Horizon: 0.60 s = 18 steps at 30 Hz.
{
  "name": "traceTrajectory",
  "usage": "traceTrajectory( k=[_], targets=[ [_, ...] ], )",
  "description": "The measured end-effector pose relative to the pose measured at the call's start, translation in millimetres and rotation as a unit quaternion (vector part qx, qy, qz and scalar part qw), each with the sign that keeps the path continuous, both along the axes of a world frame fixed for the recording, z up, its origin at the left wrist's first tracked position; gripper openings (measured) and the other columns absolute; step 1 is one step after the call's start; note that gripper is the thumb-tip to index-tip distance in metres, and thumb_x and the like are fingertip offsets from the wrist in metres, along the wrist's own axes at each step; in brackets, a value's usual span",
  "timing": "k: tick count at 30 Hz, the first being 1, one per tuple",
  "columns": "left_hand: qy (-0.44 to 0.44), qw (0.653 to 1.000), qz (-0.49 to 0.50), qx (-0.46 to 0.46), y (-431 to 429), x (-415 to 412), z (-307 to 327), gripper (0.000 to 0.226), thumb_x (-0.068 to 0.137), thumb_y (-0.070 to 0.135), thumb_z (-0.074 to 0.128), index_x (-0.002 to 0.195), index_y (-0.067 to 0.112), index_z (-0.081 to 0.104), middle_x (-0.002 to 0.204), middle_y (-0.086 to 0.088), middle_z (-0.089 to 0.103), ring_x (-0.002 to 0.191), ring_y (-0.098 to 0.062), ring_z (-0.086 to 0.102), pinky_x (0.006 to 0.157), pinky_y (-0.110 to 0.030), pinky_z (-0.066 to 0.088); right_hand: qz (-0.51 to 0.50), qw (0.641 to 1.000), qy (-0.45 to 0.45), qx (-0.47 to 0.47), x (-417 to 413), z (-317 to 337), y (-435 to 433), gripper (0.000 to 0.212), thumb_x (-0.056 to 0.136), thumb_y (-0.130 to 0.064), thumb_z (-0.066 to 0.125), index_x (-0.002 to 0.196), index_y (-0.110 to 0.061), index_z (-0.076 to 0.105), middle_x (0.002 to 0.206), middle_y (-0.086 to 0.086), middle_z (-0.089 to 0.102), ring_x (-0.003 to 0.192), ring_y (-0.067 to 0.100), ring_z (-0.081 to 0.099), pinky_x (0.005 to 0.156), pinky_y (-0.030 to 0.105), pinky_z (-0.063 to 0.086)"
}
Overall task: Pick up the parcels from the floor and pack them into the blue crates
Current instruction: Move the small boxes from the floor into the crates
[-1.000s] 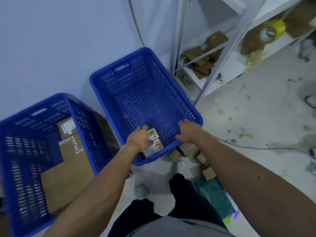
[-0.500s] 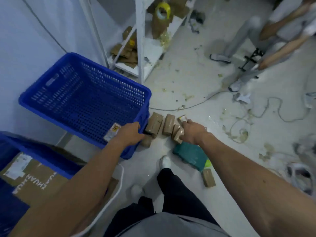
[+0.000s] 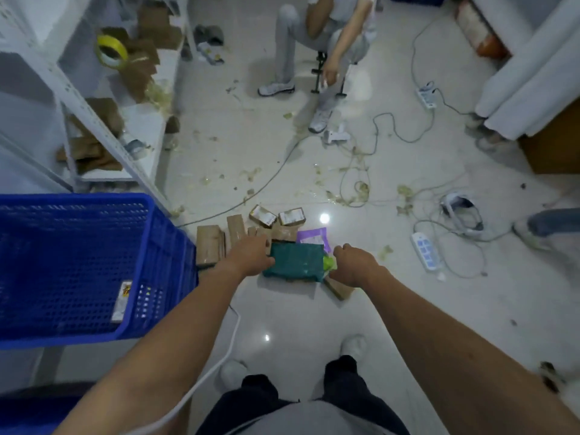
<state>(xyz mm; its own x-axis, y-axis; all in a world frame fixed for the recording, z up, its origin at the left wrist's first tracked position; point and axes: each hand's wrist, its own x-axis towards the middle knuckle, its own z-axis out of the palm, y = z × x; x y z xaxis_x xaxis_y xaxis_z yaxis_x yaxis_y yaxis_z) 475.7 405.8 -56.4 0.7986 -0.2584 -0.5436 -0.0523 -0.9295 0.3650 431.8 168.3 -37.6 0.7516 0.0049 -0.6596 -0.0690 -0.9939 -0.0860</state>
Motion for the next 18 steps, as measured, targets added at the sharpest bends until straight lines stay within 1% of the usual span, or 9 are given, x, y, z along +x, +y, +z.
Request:
traceTrajectory(
  k=[2,5,8,11,13,16,18],
  targets=[
    [0.008,1.0,-0.022,0.014,-48,2,-2,0.042,0.086,0.032,0.065,0.123,0.014,0.056,0.118,-0.008,0.063,0.103,-0.026,0.06,0.084,-0.035,0.05,-0.029,1.0,-0.003,-0.002,-12,-7,-46,0.058,0.092,-0.047,0.054,0.137,-0.012,0.043,0.132,0.012,0.05,0.118,0.03,0.054,0.09,0.036,0.045],
    [0.007,0.995,-0.084,0.043,-123,0,-6,0.047,0.088,0.034,0.065,0.129,0.015,0.053,0.123,-0.008,0.063,0.108,-0.026,0.06,0.08,-0.03,0.044,-0.065,0.998,0.0,-0.006,-31,-21,-114,0.056,0.094,-0.043,0.055,0.135,-0.008,0.043,0.133,0.014,0.049,0.118,0.031,0.054,0.09,0.037,0.045],
    [0.003,0.989,-0.138,0.06,-186,-5,-16,0.055,0.09,0.041,0.064,0.135,0.015,0.047,0.131,-0.008,0.058,0.115,-0.027,0.057,0.088,-0.033,0.044,-0.08,0.997,0.007,-0.001,-45,-39,-171,0.054,0.093,-0.04,0.057,0.132,-0.007,0.042,0.129,0.014,0.049,0.116,0.031,0.054,0.088,0.037,0.045],
    [0.003,0.985,-0.153,0.082,-230,-1,-35,0.058,0.09,0.042,0.063,0.139,0.016,0.043,0.137,-0.009,0.053,0.12,-0.028,0.055,0.095,-0.036,0.043,-0.086,0.996,0.004,0.011,-48,-58,-215,0.051,0.092,-0.04,0.057,0.128,-0.006,0.045,0.126,0.013,0.05,0.112,0.03,0.054,0.086,0.038,0.047],
    [0.019,0.983,-0.159,0.092,-252,4,-50,0.061,0.089,0.041,0.064,0.14,0.017,0.04,0.137,-0.011,0.052,0.12,-0.03,0.054,0.098,-0.038,0.043,-0.092,0.996,0.015,0.011,-48,-74,-237,0.053,0.092,-0.042,0.057,0.13,-0.006,0.043,0.127,0.013,0.049,0.115,0.03,0.053,0.087,0.038,0.046],
    [0.034,0.979,-0.176,0.101,-279,15,-79,0.064,0.088,0.04,0.065,0.143,0.018,0.039,0.137,-0.012,0.051,0.121,-0.031,0.054,0.101,-0.041,0.045,-0.101,0.994,0.035,0.021,-46,-105,-262,0.056,0.092,-0.044,0.057,0.131,-0.006,0.042,0.129,0.014,0.048,0.117,0.029,0.051,0.088,0.038,0.045],
    [0.035,0.975,-0.196,0.102,-294,24,-105,0.064,0.088,0.04,0.065,0.142,0.018,0.039,0.136,-0.012,0.051,0.12,-0.032,0.055,0.099,-0.042,0.046,-0.115,0.992,0.035,0.027,-46,-132,-273,0.055,0.092,-0.044,0.058,0.13,-0.006,0.043,0.129,0.013,0.048,0.117,0.029,0.051,0.088,0.038,0.045]
  ],
)
